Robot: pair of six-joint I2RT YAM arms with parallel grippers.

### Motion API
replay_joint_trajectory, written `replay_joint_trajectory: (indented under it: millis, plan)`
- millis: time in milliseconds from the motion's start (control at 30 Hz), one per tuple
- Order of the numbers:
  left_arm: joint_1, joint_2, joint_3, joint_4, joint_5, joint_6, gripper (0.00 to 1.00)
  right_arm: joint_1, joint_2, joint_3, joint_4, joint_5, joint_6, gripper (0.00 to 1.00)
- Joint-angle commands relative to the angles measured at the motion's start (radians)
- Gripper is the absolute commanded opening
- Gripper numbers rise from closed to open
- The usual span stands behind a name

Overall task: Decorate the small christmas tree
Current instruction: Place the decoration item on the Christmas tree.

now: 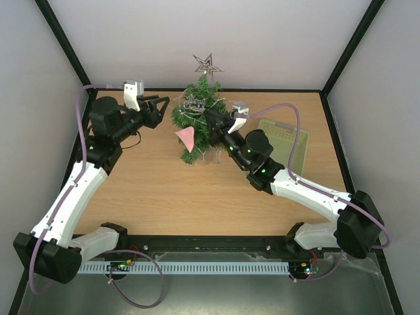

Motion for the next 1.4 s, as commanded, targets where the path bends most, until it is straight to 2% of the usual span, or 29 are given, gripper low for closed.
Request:
replay_joint_trajectory:
  millis: [0,300,467,700,800,1367]
  plan:
    - [0.007,0.033,0.035,0.045,0.094,0.022,0.46,0.005,-0.002,0.011,0.032,0.036,0.007,0.02]
    - [0.007,0.085,0.049,0.057,0.165,0.042,0.44,0.005,-0.011,0.020,-0.027,0.037,0.009,0.09]
    - [0.006,0.101,0.049,0.061,0.180,0.044,0.43,0.005,-0.004,0.019,-0.042,0.030,0.012,0.03]
    - [0.006,0.102,0.046,0.057,0.182,0.049,0.43,0.005,-0.006,0.029,-0.053,0.031,0.007,0.05]
    - [0.006,0.104,0.044,0.056,0.178,0.054,0.43,0.005,0.001,0.046,-0.071,0.033,-0.017,0.02]
    - [0.006,0.104,0.029,0.056,0.182,0.066,0.43,0.005,0.044,0.090,-0.049,0.006,-0.024,0.02]
